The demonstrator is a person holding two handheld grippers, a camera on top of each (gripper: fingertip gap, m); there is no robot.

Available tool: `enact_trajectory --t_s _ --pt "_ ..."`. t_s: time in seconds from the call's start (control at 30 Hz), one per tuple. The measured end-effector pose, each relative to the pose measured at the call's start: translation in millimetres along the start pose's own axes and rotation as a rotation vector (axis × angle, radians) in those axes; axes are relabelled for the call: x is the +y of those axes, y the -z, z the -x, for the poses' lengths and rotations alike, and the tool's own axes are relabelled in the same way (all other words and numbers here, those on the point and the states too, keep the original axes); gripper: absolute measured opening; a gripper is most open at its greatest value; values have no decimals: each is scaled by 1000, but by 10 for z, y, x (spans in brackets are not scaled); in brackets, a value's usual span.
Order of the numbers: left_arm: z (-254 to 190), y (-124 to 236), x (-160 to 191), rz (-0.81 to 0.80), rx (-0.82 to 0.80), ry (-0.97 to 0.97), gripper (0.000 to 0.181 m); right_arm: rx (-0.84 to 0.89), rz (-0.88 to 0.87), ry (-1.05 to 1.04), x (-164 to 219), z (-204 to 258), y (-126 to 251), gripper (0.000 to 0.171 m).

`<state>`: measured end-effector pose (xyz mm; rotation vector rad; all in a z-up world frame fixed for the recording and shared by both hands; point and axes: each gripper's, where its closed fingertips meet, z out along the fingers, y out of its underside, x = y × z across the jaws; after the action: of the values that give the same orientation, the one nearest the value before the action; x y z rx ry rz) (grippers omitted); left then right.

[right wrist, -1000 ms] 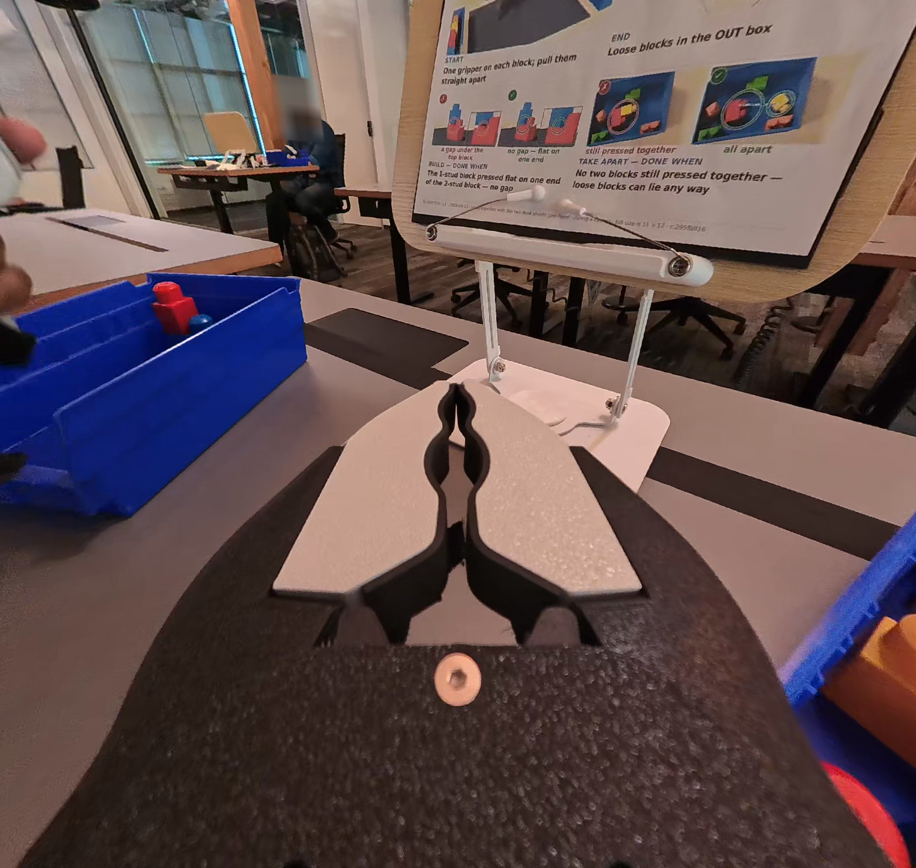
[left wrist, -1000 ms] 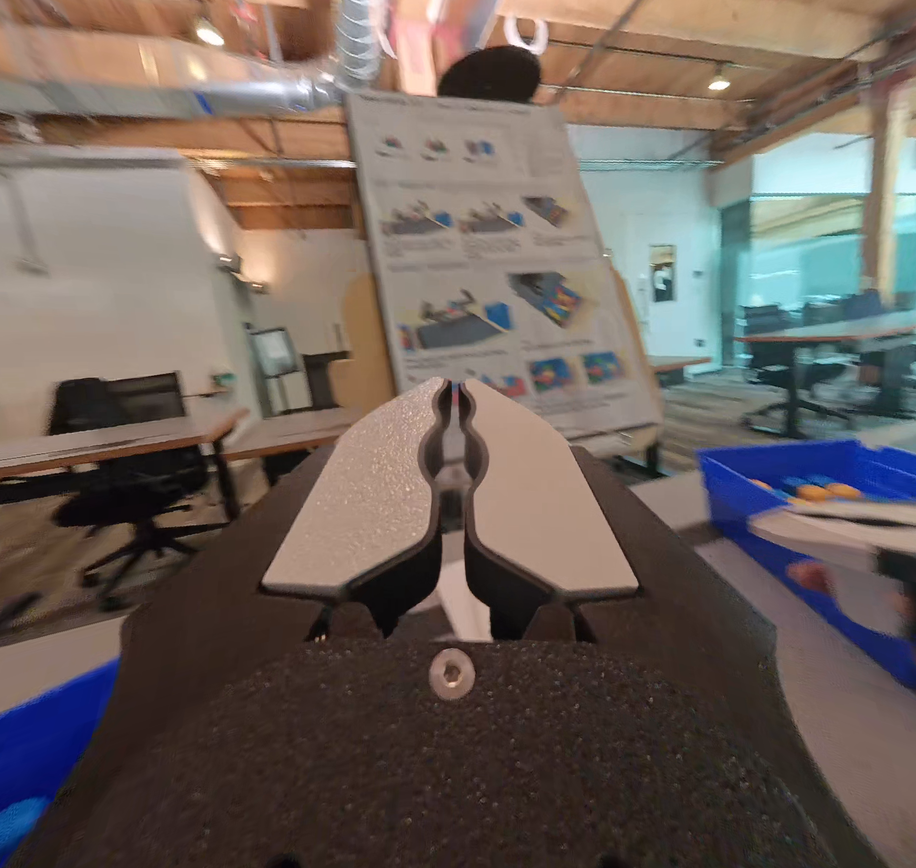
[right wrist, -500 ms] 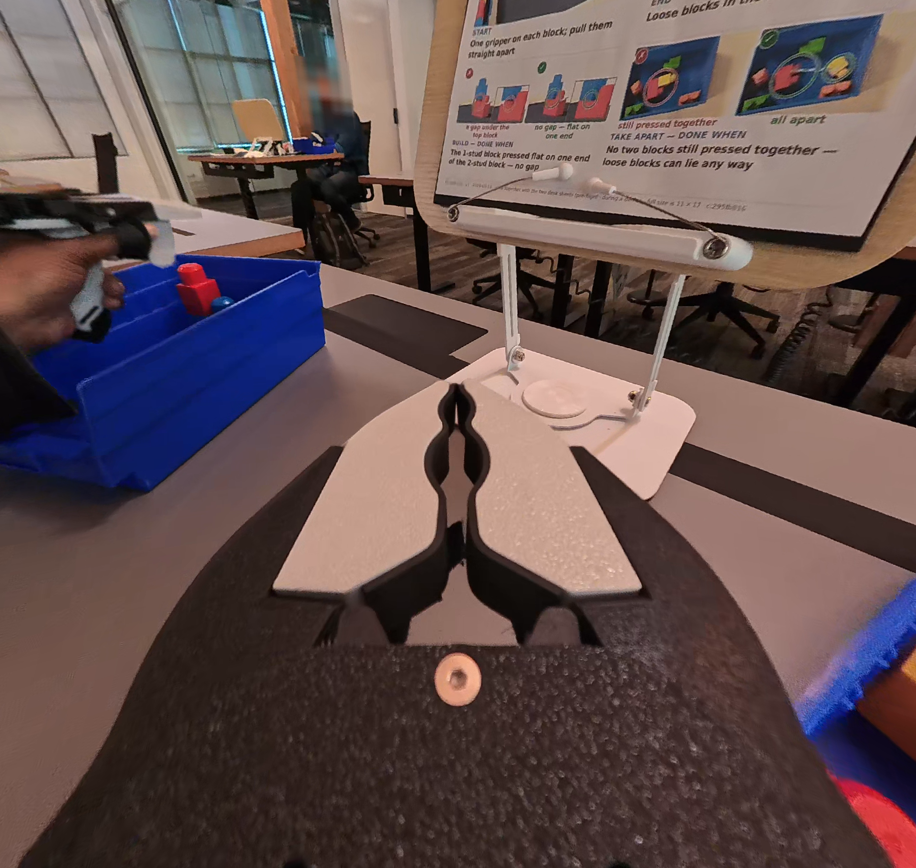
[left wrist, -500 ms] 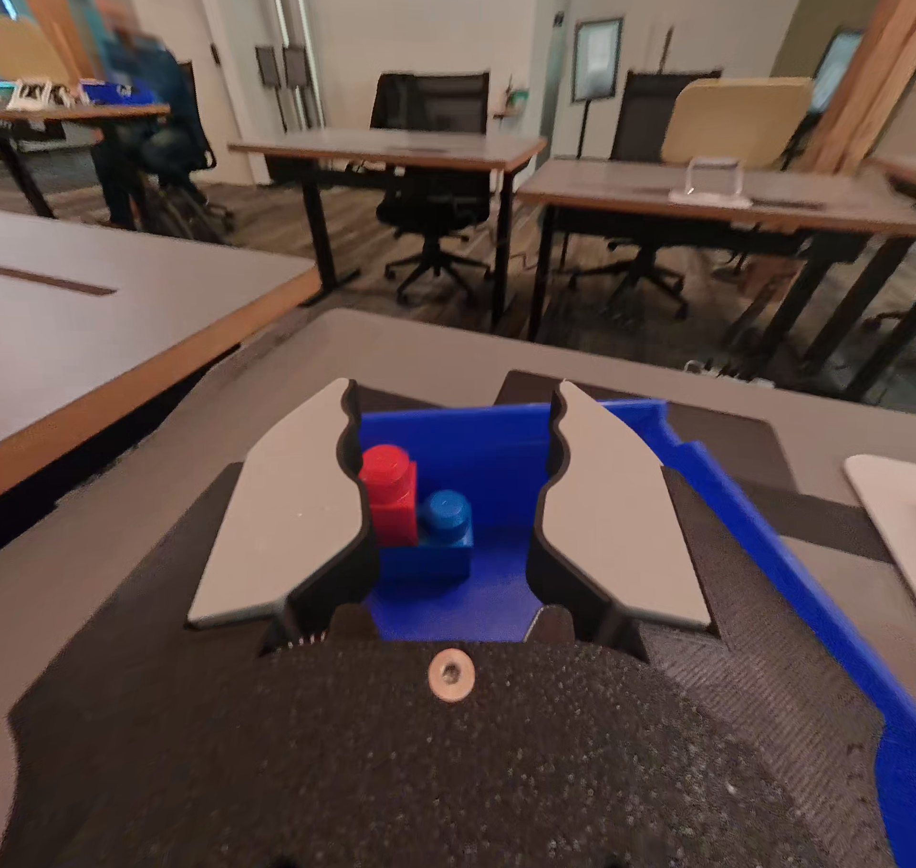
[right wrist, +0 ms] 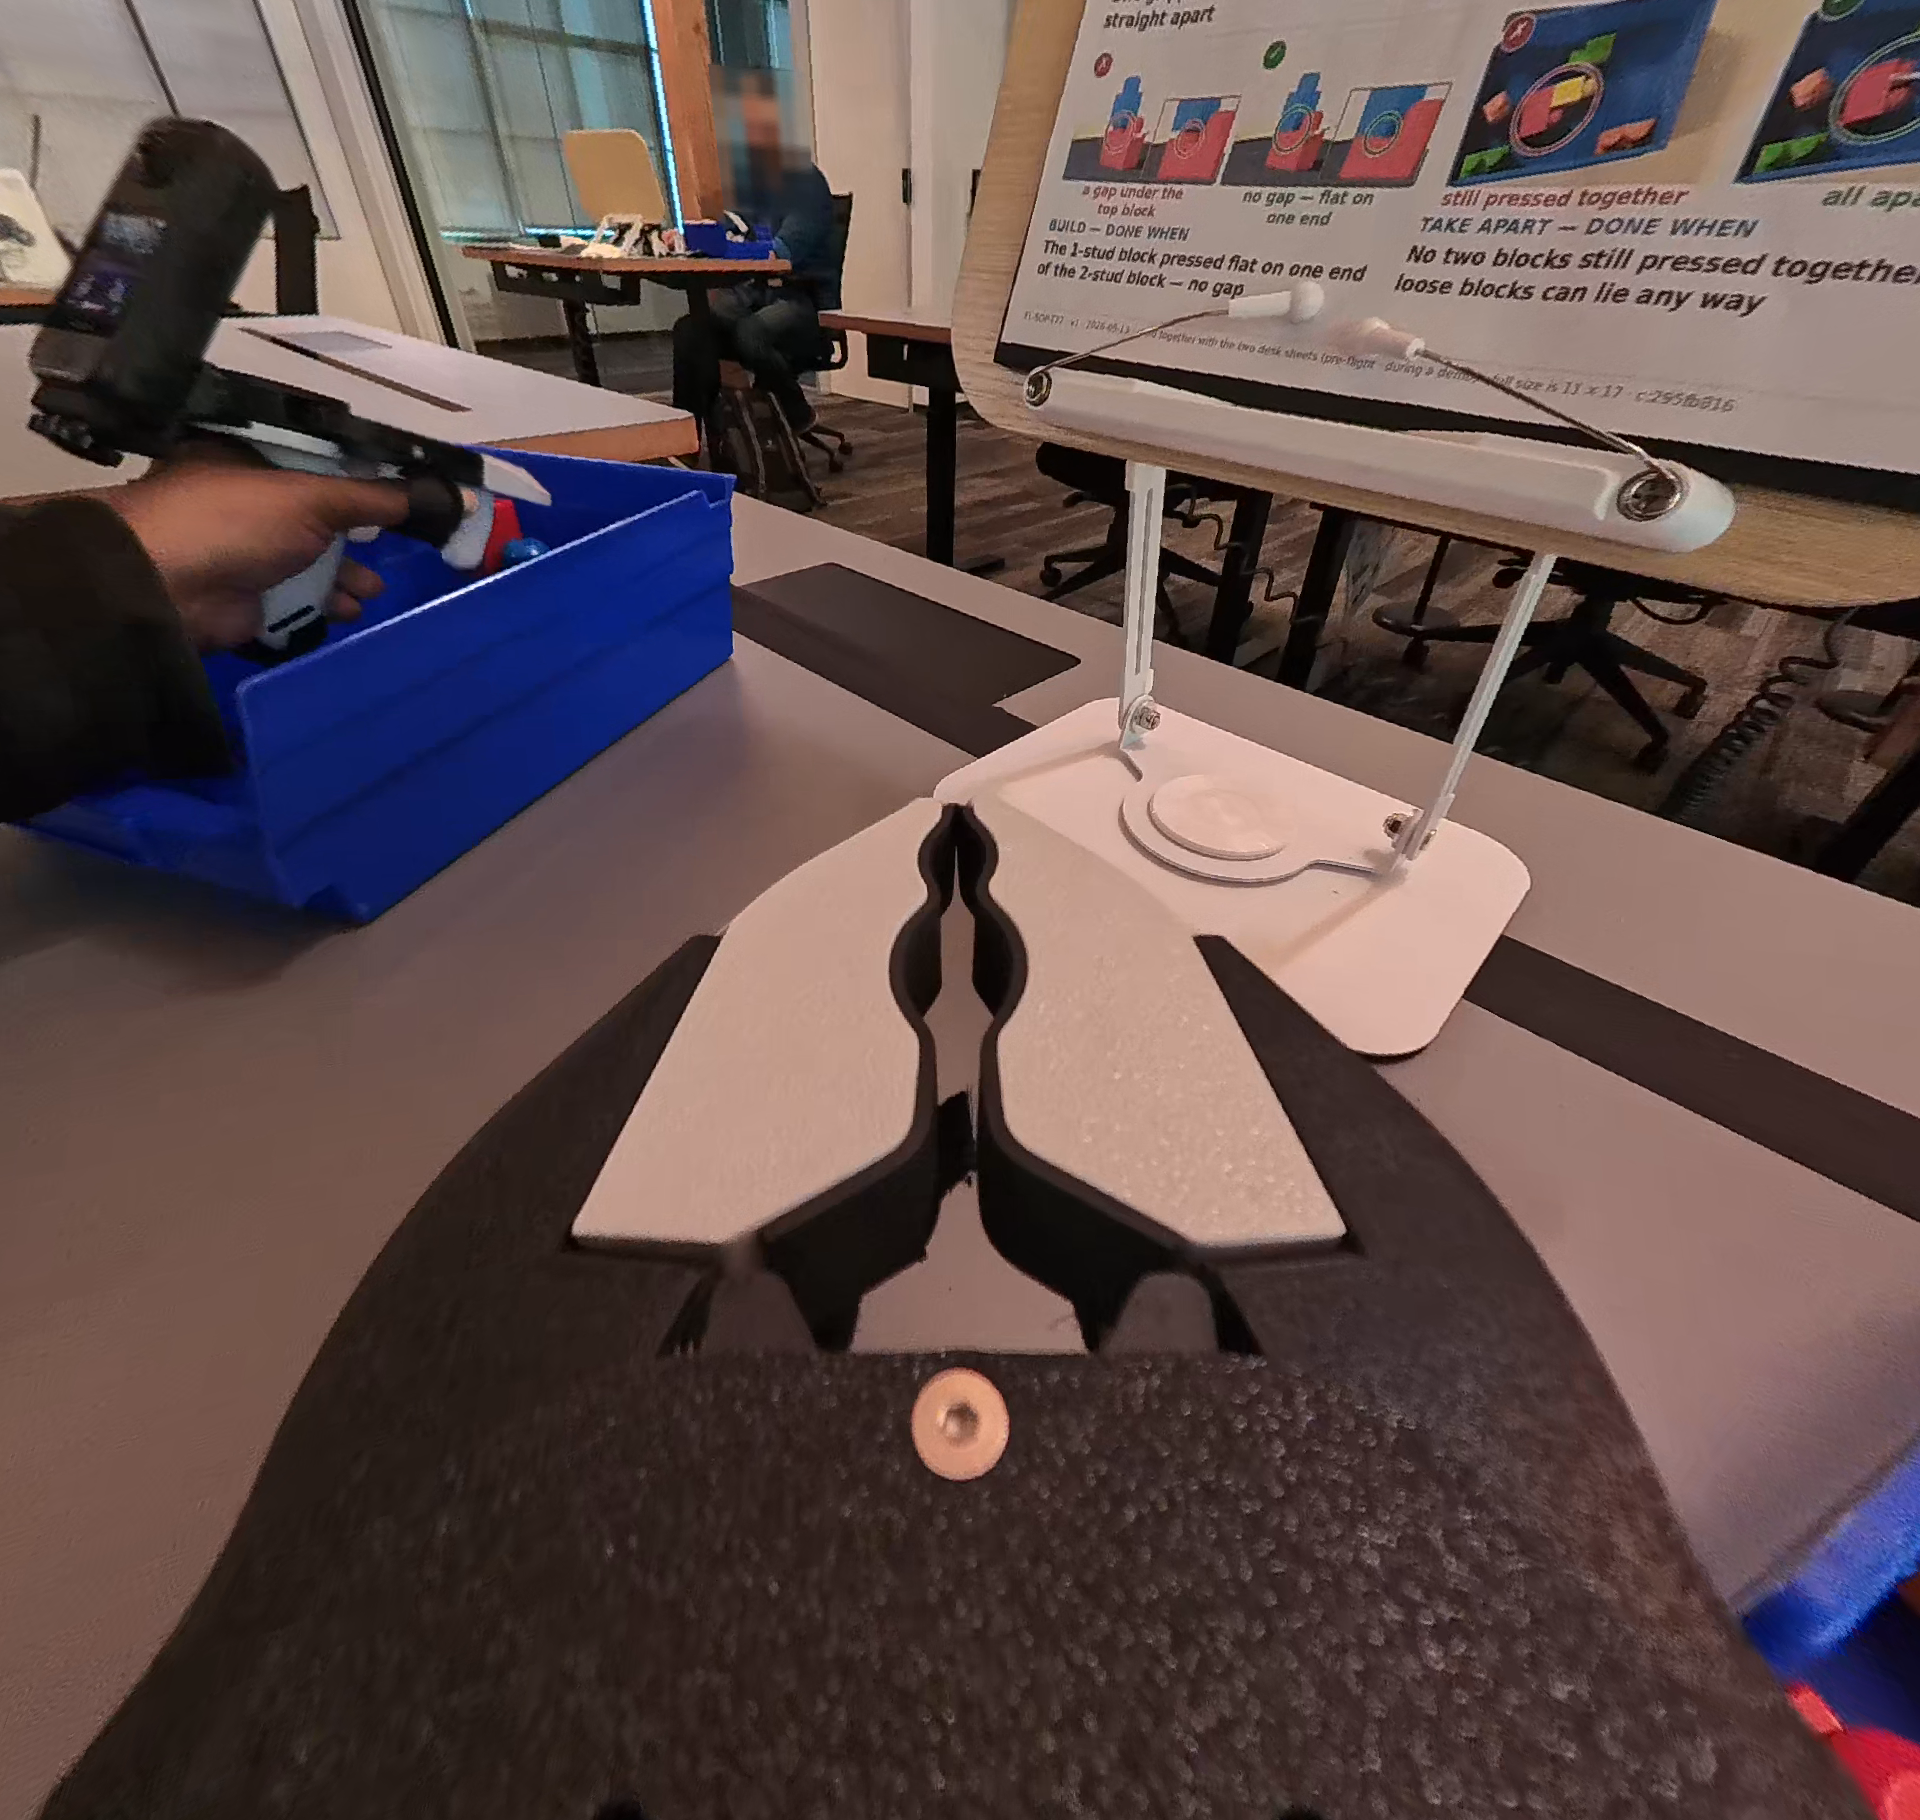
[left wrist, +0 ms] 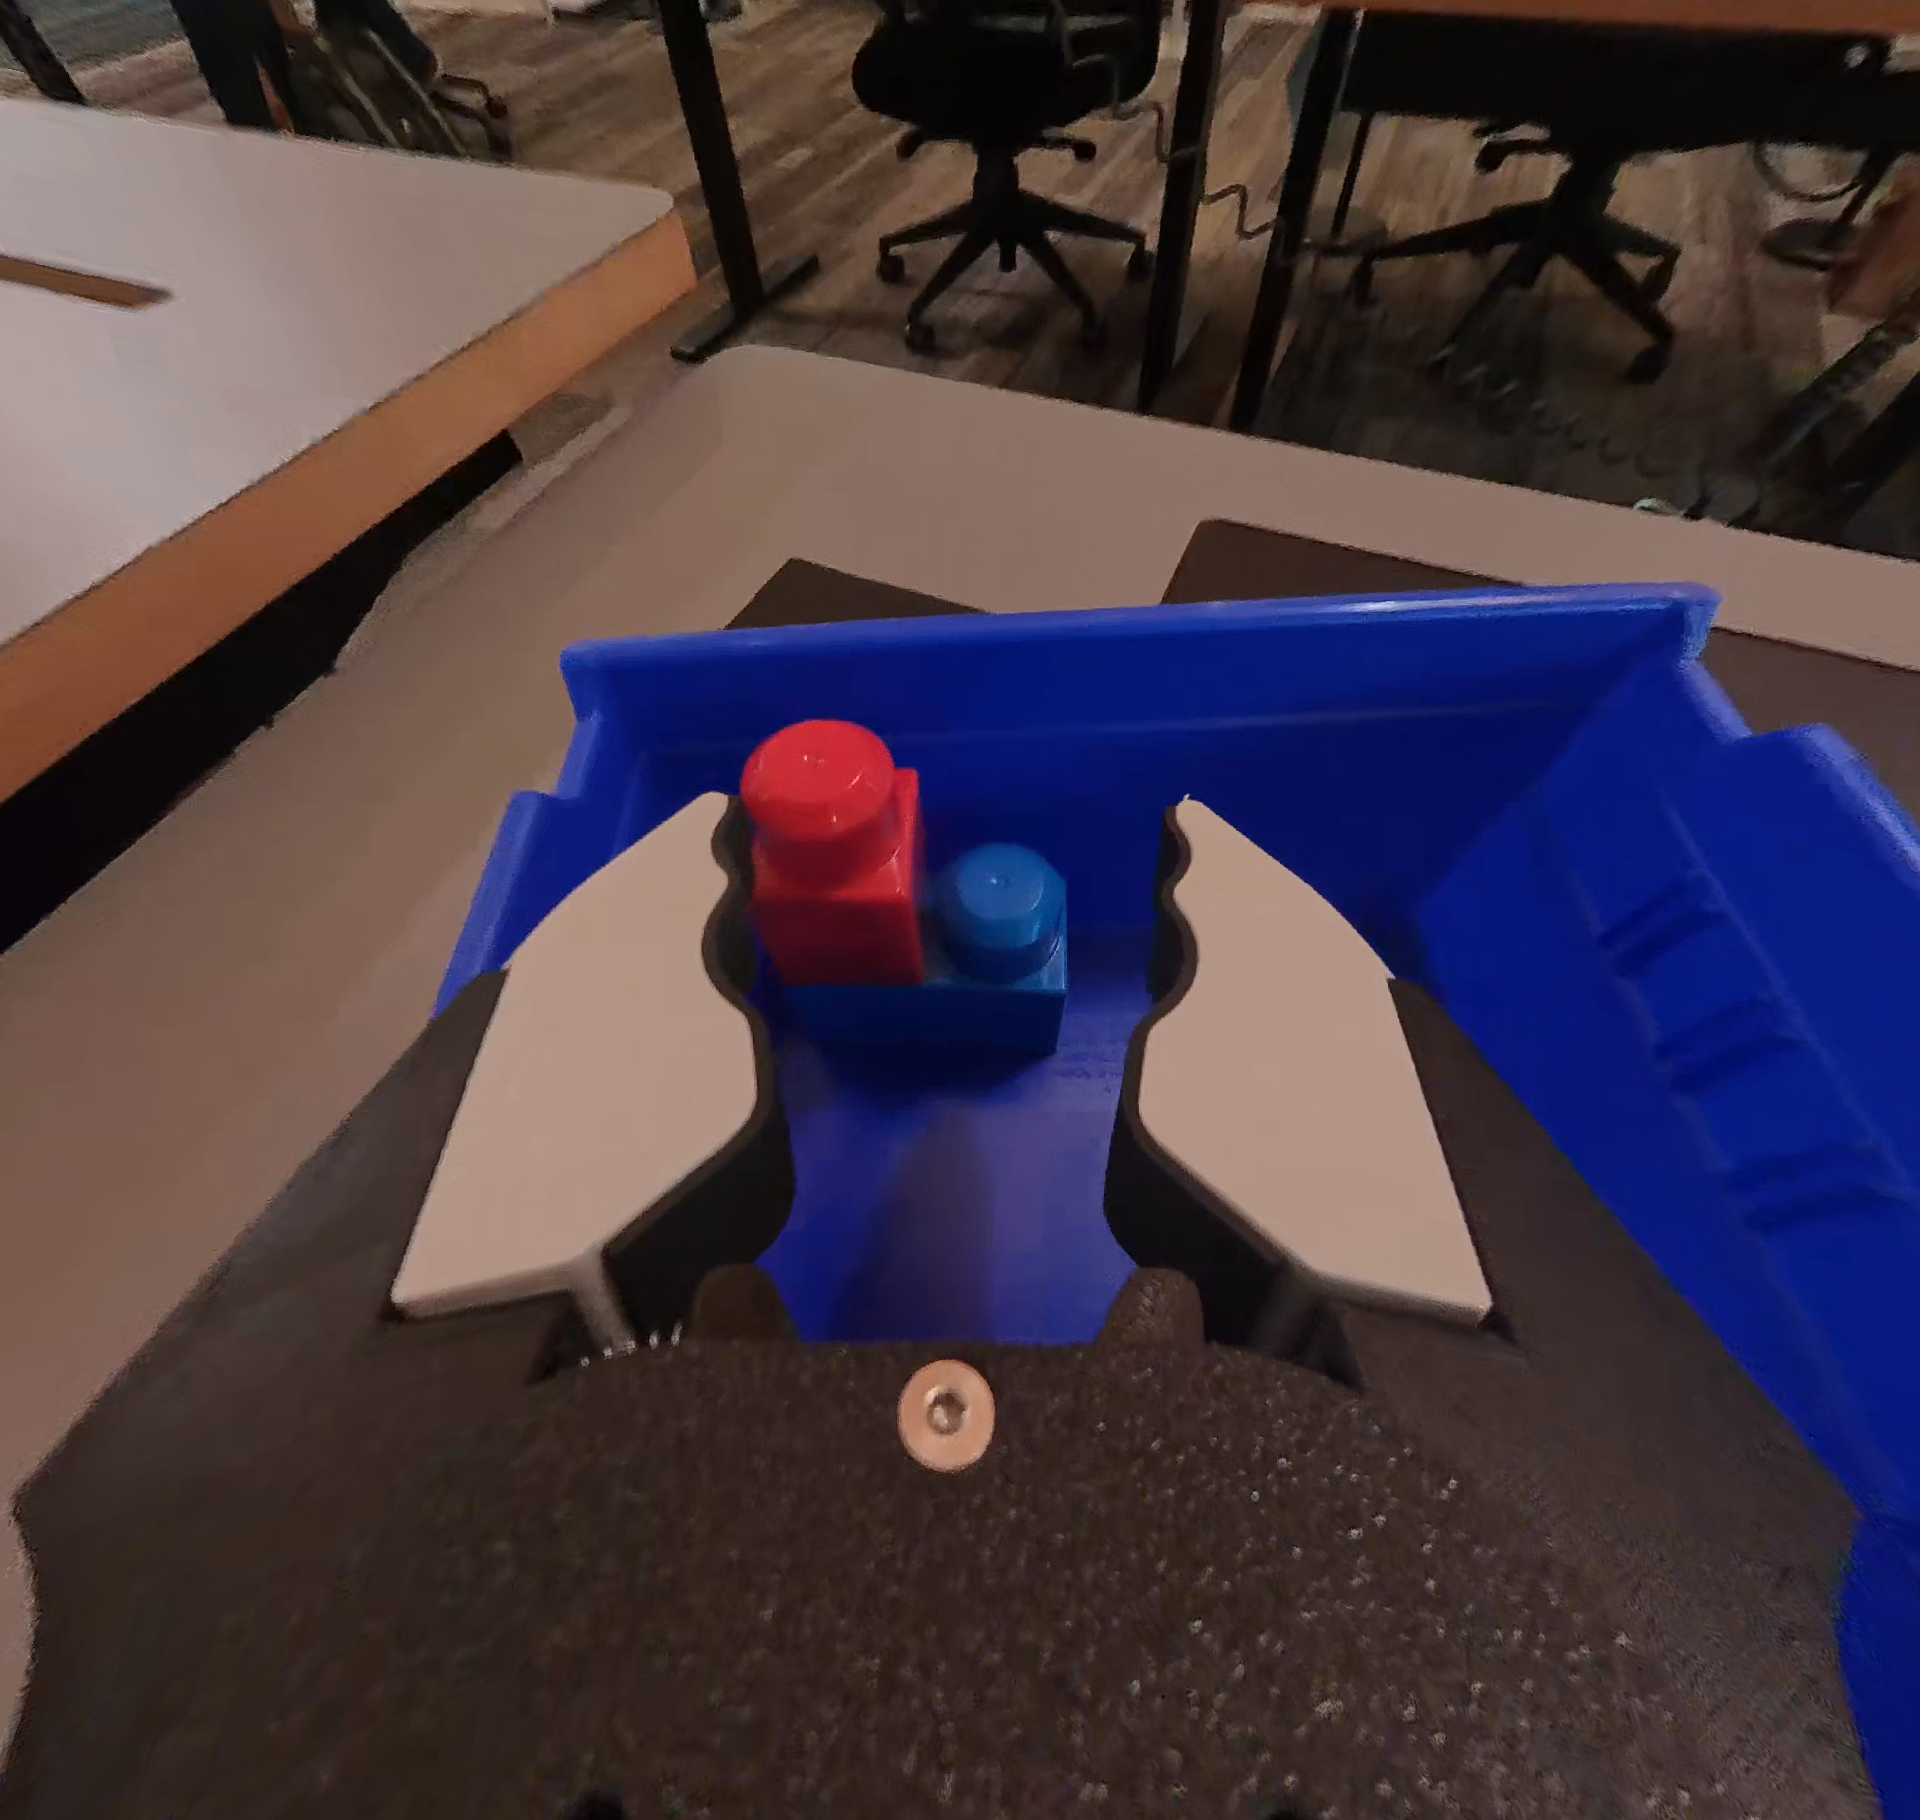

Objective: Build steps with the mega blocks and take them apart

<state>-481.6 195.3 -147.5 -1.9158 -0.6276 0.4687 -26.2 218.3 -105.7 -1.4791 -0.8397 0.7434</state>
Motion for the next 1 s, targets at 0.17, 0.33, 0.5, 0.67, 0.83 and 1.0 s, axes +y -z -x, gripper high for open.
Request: enact_trajectory --t_s 0.17,0.33,0.5,0.67,0.83,1.0 --pt "90 -126 65 43 -62 -6 69 -7 5 11 19 7 -3 0" --pt "233 -216 38 39 -141 -40 55 -8 8 21 36 2 -3 0" --pt "354 -248 22 21 -211 -105 33 -6 10 21 44 -7 -4 0" --pt "371 -226 14 12 -213 -89 32 -3 9 32 39 -6 -1 0" --pt "269 -86 -187 -72 -166 -73 32 -2 10 33 41 -13 -1 0" --pt "-68 259 -626 -260 -49 -82 32 1 8 38 38 -16 1 0"
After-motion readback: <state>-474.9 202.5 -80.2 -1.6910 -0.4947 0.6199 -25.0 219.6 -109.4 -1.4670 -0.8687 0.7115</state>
